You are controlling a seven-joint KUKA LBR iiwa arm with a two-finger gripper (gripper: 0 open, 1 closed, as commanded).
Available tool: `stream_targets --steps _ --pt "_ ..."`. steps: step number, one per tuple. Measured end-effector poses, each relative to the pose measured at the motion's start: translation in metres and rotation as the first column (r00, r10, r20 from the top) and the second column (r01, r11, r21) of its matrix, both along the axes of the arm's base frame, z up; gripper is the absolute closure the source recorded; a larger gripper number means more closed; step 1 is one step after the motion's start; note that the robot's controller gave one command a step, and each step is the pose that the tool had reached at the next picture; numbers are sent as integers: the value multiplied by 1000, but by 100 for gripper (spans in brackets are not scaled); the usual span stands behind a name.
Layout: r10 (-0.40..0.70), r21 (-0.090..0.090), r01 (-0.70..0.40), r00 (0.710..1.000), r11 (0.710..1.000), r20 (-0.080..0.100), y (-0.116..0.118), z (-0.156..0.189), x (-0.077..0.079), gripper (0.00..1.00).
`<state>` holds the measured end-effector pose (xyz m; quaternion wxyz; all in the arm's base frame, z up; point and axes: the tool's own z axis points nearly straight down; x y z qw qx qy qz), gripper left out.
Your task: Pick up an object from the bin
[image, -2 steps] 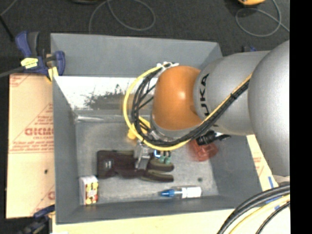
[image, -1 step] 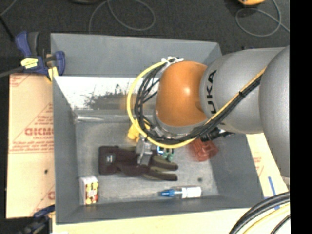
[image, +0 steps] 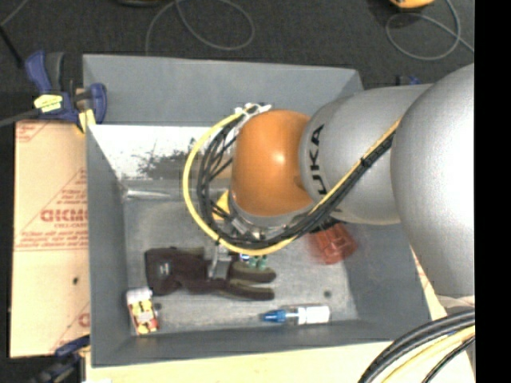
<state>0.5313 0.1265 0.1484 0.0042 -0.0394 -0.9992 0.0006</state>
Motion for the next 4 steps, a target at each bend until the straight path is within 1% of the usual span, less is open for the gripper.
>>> stream_targets --steps 1,2,3,4 --pt "-32 5 32 999 999 8 -5 -40 -8 100" --pt "-184 -4 184 983 983 -8 -7 -17 -11 100" --pt "29 6 -29 999 1000 27 7 -13 40 100" --pt "167 3 -167 986 986 7 9 -68 44 100"
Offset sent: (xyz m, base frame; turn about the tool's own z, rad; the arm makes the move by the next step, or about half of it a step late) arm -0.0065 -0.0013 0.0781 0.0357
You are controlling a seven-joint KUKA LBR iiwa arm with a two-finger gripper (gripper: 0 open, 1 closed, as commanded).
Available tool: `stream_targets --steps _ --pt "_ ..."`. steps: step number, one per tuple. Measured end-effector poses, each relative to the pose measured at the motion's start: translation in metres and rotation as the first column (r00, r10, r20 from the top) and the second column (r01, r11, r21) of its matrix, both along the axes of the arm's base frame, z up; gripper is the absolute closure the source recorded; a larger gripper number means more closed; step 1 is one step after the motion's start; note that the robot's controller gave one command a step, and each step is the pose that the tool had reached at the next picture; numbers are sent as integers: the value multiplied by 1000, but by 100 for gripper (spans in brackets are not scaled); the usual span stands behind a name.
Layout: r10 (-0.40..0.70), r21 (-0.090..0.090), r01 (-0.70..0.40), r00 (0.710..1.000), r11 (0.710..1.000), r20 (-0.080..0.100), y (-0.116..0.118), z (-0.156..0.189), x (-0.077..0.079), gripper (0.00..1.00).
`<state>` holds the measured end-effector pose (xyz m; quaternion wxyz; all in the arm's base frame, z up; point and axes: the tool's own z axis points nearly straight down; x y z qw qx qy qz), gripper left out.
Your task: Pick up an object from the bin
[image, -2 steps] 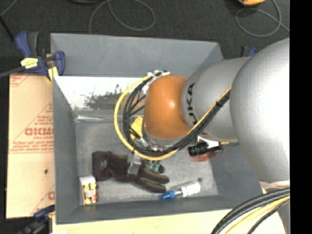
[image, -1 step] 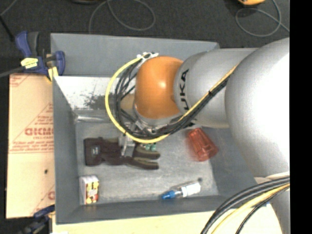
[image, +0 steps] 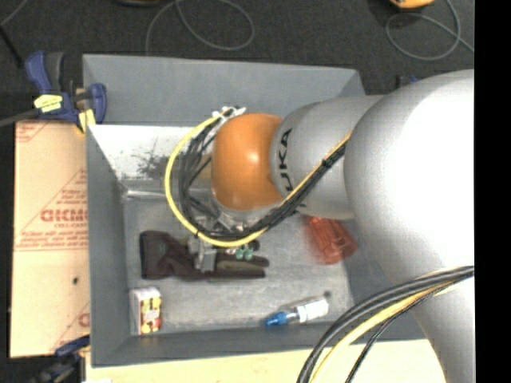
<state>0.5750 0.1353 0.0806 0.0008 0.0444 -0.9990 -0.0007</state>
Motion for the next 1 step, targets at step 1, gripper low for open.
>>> stream_targets --steps 1 --pt "-88 9 88 996 996 28 1 145 -4 100"
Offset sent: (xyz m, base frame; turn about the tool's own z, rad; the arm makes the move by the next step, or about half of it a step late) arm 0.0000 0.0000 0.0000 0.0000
